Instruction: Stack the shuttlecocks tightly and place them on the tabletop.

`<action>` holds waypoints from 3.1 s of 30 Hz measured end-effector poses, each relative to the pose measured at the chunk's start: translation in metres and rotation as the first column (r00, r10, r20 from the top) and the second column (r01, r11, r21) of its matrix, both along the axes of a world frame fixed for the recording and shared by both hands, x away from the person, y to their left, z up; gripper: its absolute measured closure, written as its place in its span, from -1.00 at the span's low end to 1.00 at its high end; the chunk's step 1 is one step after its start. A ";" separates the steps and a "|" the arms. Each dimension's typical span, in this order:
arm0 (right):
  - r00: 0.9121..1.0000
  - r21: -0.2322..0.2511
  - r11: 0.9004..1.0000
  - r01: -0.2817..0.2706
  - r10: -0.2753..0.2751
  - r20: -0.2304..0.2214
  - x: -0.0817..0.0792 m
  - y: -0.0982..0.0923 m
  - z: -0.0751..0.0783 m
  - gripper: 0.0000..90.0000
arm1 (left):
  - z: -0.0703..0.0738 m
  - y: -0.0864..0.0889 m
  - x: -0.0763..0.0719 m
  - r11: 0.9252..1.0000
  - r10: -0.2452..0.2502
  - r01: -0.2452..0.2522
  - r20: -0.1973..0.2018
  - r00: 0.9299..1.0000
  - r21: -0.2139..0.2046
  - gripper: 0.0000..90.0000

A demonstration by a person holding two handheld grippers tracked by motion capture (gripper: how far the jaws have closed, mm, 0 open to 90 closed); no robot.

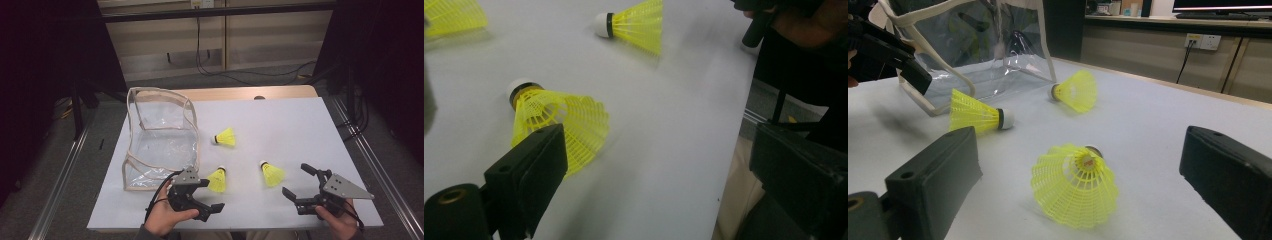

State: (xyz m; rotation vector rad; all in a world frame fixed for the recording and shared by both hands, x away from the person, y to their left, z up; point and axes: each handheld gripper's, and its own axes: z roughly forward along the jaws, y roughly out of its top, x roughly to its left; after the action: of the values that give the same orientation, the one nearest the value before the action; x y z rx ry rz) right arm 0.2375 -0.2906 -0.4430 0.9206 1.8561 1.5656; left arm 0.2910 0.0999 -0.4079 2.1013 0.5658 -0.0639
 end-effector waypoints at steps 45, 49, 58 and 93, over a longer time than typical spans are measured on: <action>1.000 -0.007 1.000 -0.003 0.003 0.003 0.000 0.000 0.000 -0.95 | 0.001 0.037 -0.001 0.999 0.052 -0.052 0.049 0.997 0.001 -0.86; 1.000 -0.007 1.000 -0.003 0.003 0.003 0.000 0.000 0.000 -0.95 | 0.000 0.040 -0.001 0.998 0.060 -0.060 0.048 0.997 0.009 -0.86; 1.000 -0.007 1.000 -0.003 0.003 0.004 0.000 0.000 0.000 -0.95 | -0.002 0.046 0.001 0.996 0.082 -0.083 0.050 0.995 0.012 -0.86; 1.000 -0.006 1.000 0.005 -0.005 0.006 -0.002 0.000 0.001 -0.95 | -0.005 0.068 0.003 0.992 0.125 -0.126 0.078 0.989 0.007 -0.85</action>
State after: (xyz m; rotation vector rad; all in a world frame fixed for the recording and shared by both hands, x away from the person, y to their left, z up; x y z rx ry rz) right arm 0.2359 -0.2910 -0.4421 0.9158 1.8520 1.5580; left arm 0.2938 0.1681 -0.4126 2.0657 0.6510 0.0926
